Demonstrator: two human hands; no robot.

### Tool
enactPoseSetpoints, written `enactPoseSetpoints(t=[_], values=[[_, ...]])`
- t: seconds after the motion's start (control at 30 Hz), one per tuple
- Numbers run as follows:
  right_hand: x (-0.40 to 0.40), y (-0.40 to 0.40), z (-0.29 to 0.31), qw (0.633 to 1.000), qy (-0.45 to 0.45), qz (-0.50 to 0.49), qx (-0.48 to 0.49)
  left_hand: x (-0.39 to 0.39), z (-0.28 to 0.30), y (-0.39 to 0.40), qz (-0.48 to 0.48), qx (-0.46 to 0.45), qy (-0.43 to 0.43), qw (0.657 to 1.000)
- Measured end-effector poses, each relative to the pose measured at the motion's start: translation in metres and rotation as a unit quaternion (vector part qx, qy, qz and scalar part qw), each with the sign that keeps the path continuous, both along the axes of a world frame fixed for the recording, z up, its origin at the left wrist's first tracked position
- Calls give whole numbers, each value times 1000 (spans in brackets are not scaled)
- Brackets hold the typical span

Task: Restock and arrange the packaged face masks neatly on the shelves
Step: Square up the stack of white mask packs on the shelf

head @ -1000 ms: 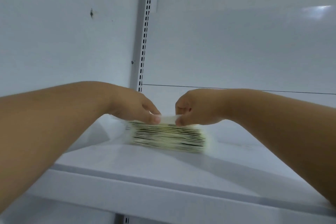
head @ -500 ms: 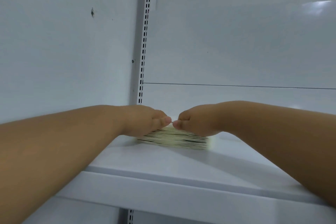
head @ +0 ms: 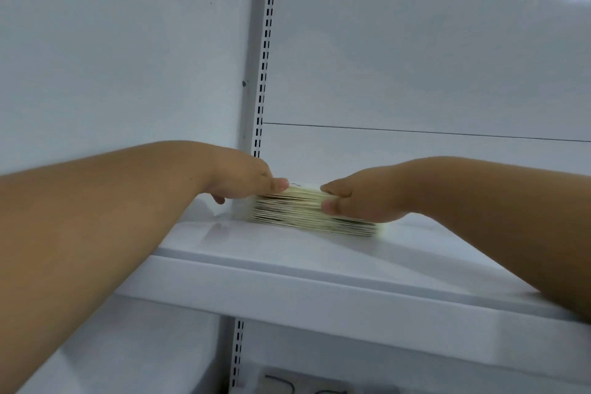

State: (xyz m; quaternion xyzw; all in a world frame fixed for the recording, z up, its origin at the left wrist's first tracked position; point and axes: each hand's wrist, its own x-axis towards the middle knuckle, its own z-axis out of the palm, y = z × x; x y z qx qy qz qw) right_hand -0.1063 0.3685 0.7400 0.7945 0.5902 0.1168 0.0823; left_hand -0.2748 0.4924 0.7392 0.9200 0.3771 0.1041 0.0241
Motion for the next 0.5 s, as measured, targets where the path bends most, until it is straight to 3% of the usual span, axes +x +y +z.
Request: enactPoseSetpoints(t=[0.27, 0.4, 0.5], values=[[-6, -7, 1, 999, 15, -9, 29, 0, -4, 3, -3, -38, -84, 996], [0, -12, 7, 978, 124, -46, 161, -7, 1, 19, 32, -104, -198, 974], [5, -18, 5, 962, 192, -84, 176, -8, 2, 25, 17, -150, -234, 961]])
